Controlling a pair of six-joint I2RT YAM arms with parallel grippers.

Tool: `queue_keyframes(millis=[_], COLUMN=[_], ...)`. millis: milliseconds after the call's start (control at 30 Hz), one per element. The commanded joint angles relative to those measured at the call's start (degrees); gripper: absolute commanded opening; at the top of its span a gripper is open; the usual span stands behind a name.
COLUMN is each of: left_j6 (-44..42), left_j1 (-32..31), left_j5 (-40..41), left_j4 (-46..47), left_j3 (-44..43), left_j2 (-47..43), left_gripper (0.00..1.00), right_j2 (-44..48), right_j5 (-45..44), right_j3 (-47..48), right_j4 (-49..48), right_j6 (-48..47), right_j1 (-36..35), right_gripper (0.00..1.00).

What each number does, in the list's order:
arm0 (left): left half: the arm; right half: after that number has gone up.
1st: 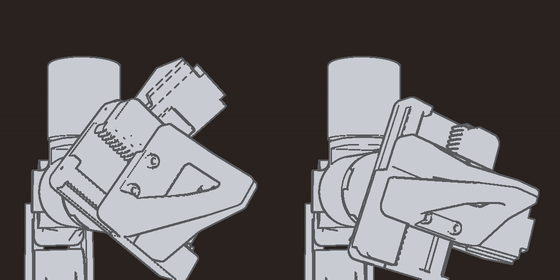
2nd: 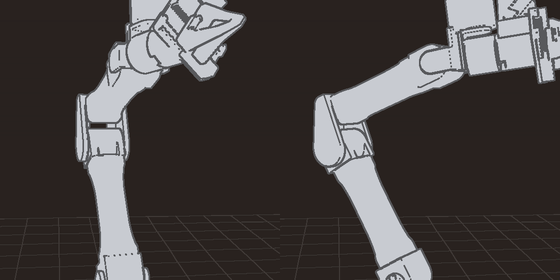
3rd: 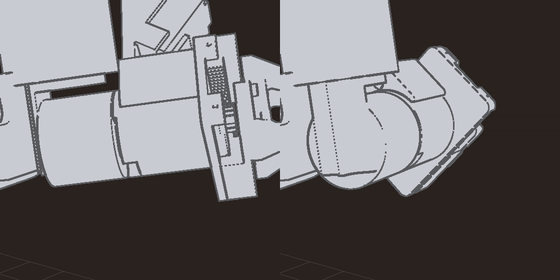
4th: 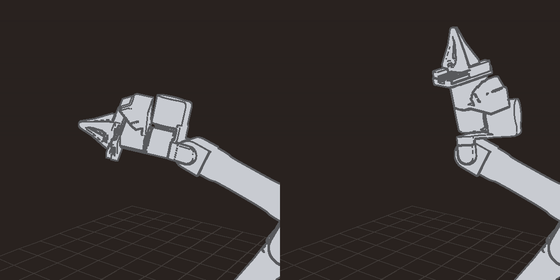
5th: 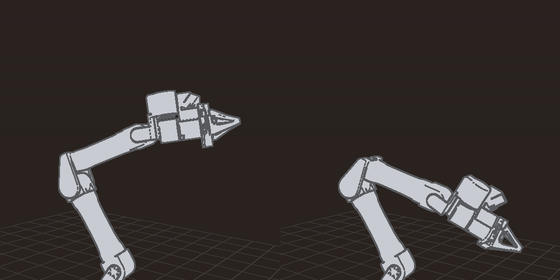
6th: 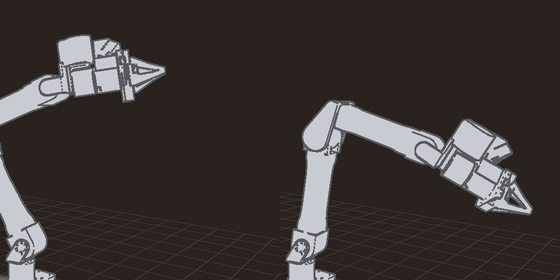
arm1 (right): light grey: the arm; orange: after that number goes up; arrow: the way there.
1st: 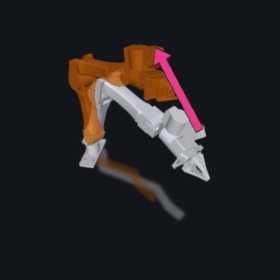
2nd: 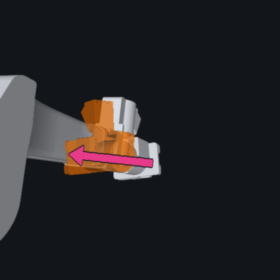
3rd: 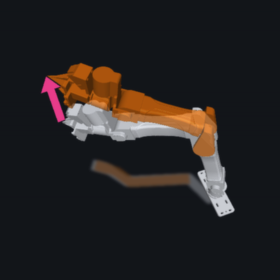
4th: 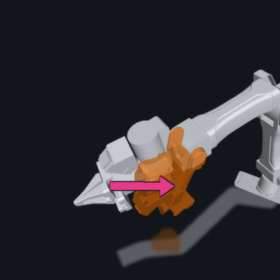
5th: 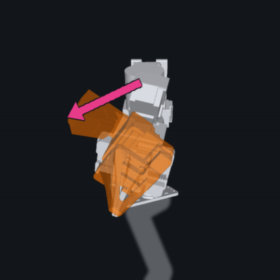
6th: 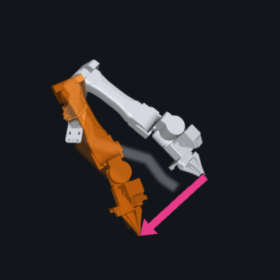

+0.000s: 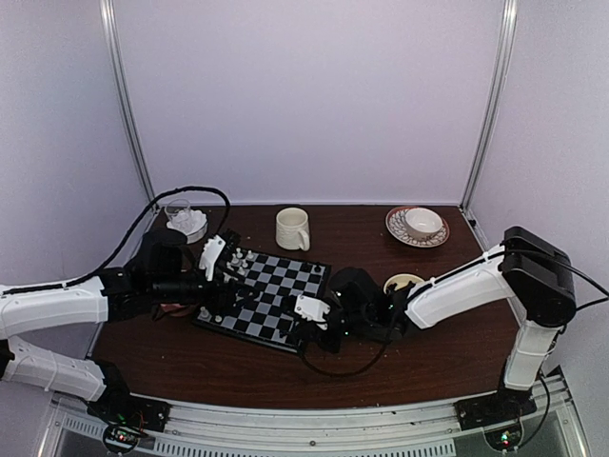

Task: Set up the chess pieces on the board

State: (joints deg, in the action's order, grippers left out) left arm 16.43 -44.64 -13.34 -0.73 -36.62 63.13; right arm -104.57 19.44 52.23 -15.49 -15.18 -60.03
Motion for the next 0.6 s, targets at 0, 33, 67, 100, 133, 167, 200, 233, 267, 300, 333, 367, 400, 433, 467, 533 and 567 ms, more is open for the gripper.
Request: queue_keyframes(millis=[0, 33, 67, 100, 133, 167, 200, 233, 267, 300, 333, 367, 400, 433, 467, 533, 567], left_j6=[-2.1, -3.2, -4.1, -4.8, -5.9, -6.7, -7.5, -8.0, -8.3, -8.7, -9.0, -9.5, -10.3, -11.0, -11.7, -12.5, -12.7], left_j1=[-0.3, -0.3, -0.3, -0.2, -0.3, -0.3, -0.3, -0.3, -0.3, -0.4, -0.6, -1.0, -1.5, -2.1, -2.5, -3.1, -3.3], left_j5=[-4.1, -4.6, -5.1, -6.0, -7.3, -8.6, -9.6, -10.1, -10.5, -10.8, -10.8, -10.7, -10.3, -9.8, -9.4, -9.3, -9.3], left_j4=[5.2, 5.8, 6.9, 8.8, 11.2, 13.7, 15.4, 15.9, 15.6, 14.9, 14.4, 13.7, 12.8, 11.7, 10.9, 9.6, 9.3], left_j3=[0.3, 0.5, 0.9, 1.8, 2.9, 4.0, 4.7, 4.7, 4.2, 3.6, 3.0, 2.5, 1.8, 1.1, 0.4, -0.8, -1.2], left_j2=[1.6, 1.9, 2.3, 2.8, 3.4, 4.0, 5.0, 6.4, 7.4, 8.3, 9.1, 9.9, 10.6, 11.4, 12.2, 13.5, 14.0], left_gripper=[0.61, 0.61, 0.61, 0.61, 0.61, 0.63, 0.68, 0.70, 0.70, 0.70, 0.70, 0.69, 0.69, 0.68, 0.67, 0.64, 0.63], right_j2=[3.7, 4.1, 4.4, 4.7, 4.9, 5.1, 5.3, 5.5, 5.7, 5.9, 6.1, 6.3, 6.6, 6.8, 7.1, 7.6, 7.7], right_j5=[-1.7, -1.8, -1.7, -1.7, -1.8, -1.7, -1.7, -1.6, -1.6, -1.6, -1.5, -1.4, -1.2, -0.9, -0.5, -0.1, 0.1], right_j3=[-1.2, -1.7, -1.9, -2.0, -2.1, -2.2, -2.3, -2.4, -2.5, -2.6, -2.7, -2.7, -2.9, -3.0, -3.3, -3.7, -3.9], right_j4=[0.6, 0.4, 0.3, 0.3, 0.4, 0.4, 0.4, 0.4, 0.4, 0.4, 0.4, 0.4, 0.3, 0.2, -0.1, -0.7, -0.9], right_j6=[0.0, 0.0, 0.1, 0.1, 0.1, 0.1, 0.0, -0.1, -0.1, -0.1, -0.2, -0.2, -0.2, -0.2, -0.3, -0.3, -0.3], right_j1=[0.4, 0.6, 0.9, 1.1, 1.3, 1.4, 1.4, 1.5, 1.5, 1.5, 1.5, 1.5, 1.5, 1.5, 1.5, 1.5, 1.5], right_gripper=[0.05, 0.05, 0.05, 0.04, 0.04, 0.04, 0.04, 0.04, 0.04, 0.04, 0.04, 0.04, 0.04, 0.04, 0.04, 0.04, 0.04])
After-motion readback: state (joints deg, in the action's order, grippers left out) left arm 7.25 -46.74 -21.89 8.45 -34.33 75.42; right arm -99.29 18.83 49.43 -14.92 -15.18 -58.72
